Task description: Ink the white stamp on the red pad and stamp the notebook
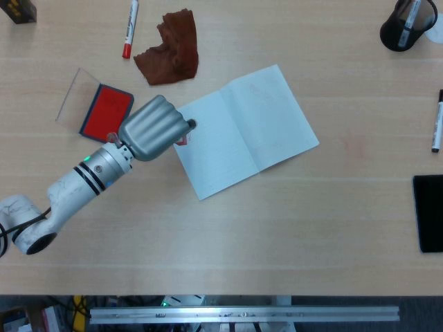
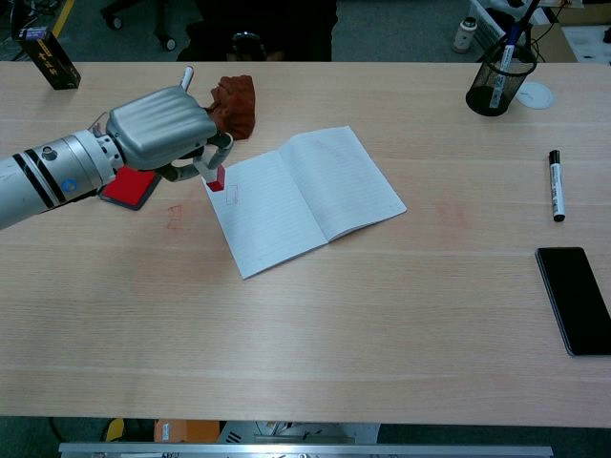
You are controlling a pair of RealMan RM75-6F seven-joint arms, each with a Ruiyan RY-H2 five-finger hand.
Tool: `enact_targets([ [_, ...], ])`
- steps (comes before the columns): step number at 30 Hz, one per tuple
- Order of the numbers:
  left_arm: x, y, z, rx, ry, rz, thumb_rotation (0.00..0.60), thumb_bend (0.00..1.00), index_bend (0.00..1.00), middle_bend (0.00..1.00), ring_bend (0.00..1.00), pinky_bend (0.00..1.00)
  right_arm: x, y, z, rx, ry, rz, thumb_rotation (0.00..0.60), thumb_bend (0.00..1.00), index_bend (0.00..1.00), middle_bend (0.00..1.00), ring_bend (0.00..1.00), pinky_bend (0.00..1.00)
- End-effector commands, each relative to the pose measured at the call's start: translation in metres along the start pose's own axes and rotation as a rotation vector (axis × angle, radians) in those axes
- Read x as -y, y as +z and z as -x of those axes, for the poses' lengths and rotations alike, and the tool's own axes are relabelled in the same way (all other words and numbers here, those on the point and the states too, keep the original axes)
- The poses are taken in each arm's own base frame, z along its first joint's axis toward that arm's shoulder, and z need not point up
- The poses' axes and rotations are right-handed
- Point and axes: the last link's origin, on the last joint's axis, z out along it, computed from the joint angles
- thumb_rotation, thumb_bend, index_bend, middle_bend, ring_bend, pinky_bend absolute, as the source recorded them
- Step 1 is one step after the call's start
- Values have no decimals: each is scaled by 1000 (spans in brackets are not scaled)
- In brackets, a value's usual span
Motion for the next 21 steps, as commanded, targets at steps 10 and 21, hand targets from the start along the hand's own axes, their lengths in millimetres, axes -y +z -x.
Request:
enact_targets([
  [10, -43, 18, 7, -1, 27, 82, 600, 305, 574, 1000, 1000, 1000, -2, 0, -1, 0, -2, 4, 600, 54, 296, 414, 353, 468],
  [21, -55, 23, 26, 44, 81, 94, 600, 306, 574, 1000, 1000, 1000, 0, 1, 1, 6, -4, 4, 600, 54, 296, 414, 352, 468],
])
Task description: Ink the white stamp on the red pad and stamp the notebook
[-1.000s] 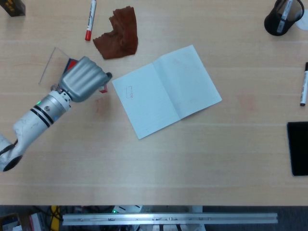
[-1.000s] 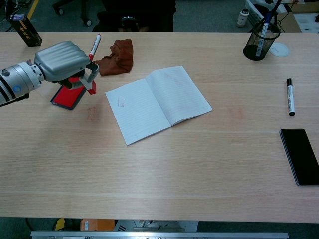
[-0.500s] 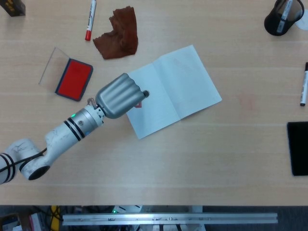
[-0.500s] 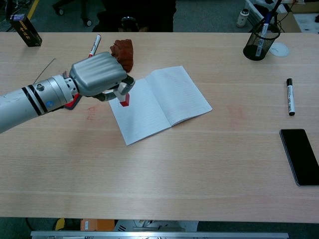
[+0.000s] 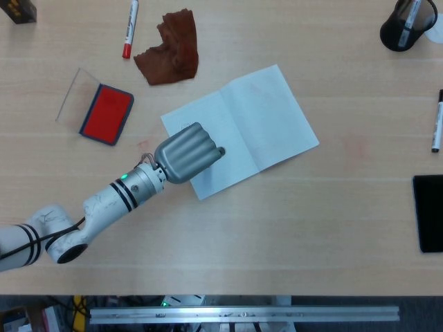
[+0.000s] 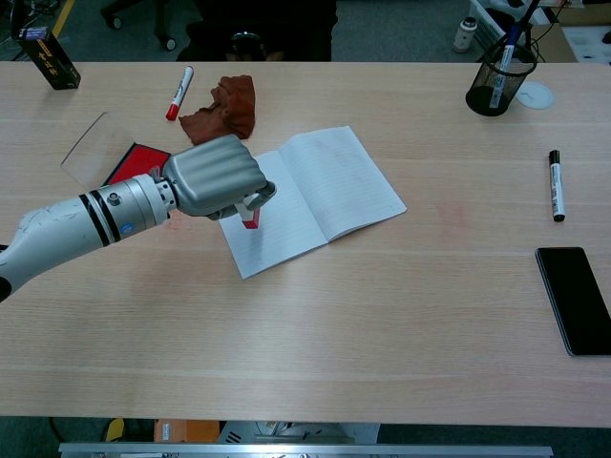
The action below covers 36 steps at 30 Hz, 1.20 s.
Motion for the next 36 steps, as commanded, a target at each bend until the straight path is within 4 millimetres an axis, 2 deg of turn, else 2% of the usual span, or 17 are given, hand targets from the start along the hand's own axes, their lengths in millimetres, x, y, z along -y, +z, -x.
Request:
enact_targets([
  [1, -3, 1, 4, 7, 10, 0, 600, 306, 574, 1000, 1000, 1000, 0, 0, 0, 1, 0, 0, 600, 54, 296, 414, 353, 468],
  [21, -12, 11, 25, 46, 71, 8, 600, 305, 574, 1000, 1000, 1000, -3, -3, -2, -2, -7, 18, 600, 54, 296, 414, 352, 468],
  [36, -13, 17, 32, 84, 80, -4, 600, 305, 573, 1000, 1000, 1000, -7, -6, -3, -10, -5, 31, 600, 55, 296, 414, 353, 468],
])
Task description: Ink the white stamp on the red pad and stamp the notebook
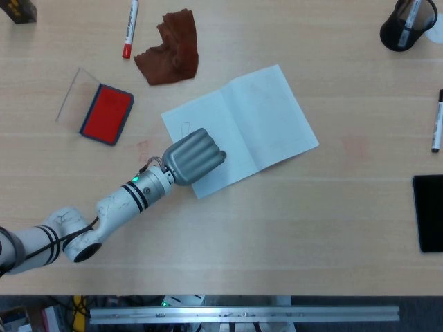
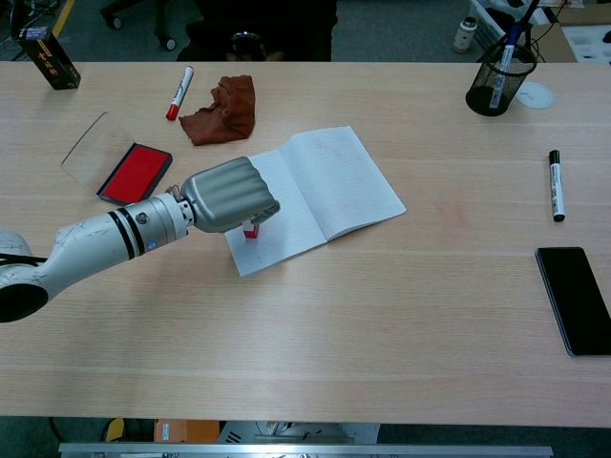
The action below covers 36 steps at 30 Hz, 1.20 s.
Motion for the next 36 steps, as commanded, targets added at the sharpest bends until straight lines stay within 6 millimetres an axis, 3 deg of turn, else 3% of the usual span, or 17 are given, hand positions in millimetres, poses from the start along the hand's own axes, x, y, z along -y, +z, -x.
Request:
enact_targets([
  [1, 0, 1, 0, 4, 5, -2, 600, 305, 572, 1000, 1000, 1000, 0, 0, 0, -2, 0, 1, 600, 54, 296, 414, 353, 468],
  [17, 0, 1, -1, 11, 9, -5, 600, 304, 570, 1000, 1000, 1000, -4, -4, -2, -9, 3, 10, 600, 54, 296, 414, 353, 468],
  [29, 33, -15, -28, -62, -34, -87, 600, 306, 570, 1000, 1000, 1000, -6, -5, -1, -19, 20, 10, 600, 55, 296, 414, 353, 468],
  [36, 44, -24, -30, -64, -26, -107, 600, 306, 570, 1000, 1000, 1000, -5, -3, -1, -19, 22, 0, 600, 54, 296, 414, 352, 468],
])
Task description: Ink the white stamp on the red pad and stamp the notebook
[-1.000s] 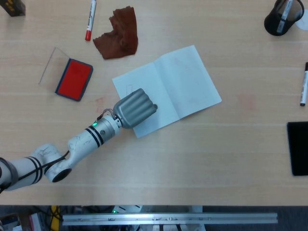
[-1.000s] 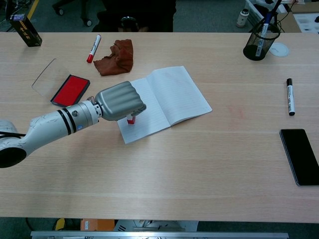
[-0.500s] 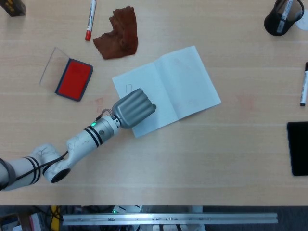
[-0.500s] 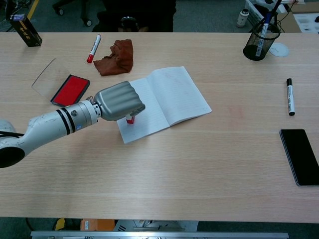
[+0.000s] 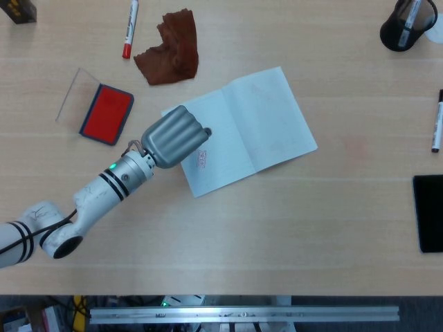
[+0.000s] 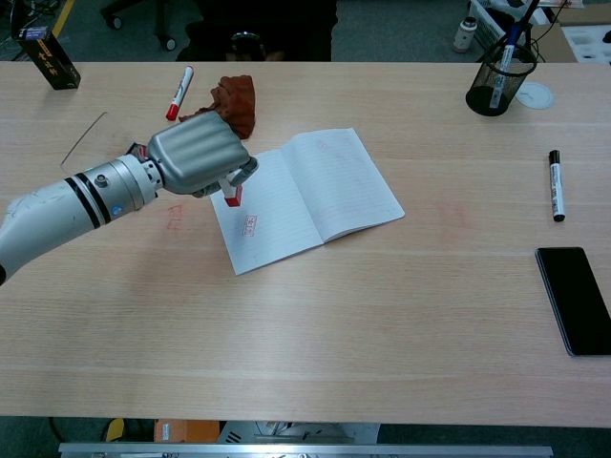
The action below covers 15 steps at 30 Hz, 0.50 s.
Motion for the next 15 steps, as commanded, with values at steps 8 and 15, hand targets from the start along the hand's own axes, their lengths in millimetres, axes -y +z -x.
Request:
enact_targets([
  [8, -9, -3, 16, 40, 11, 22, 600, 305, 570, 1000, 1000, 1000, 1, -1, 0, 1, -3, -2, 600, 54, 296, 414, 353, 468],
  [15, -18, 3, 25, 49, 25, 34, 600, 306, 570, 1000, 1000, 1000, 0, -2, -2, -1, -8, 3, 600, 55, 296, 414, 353, 468],
])
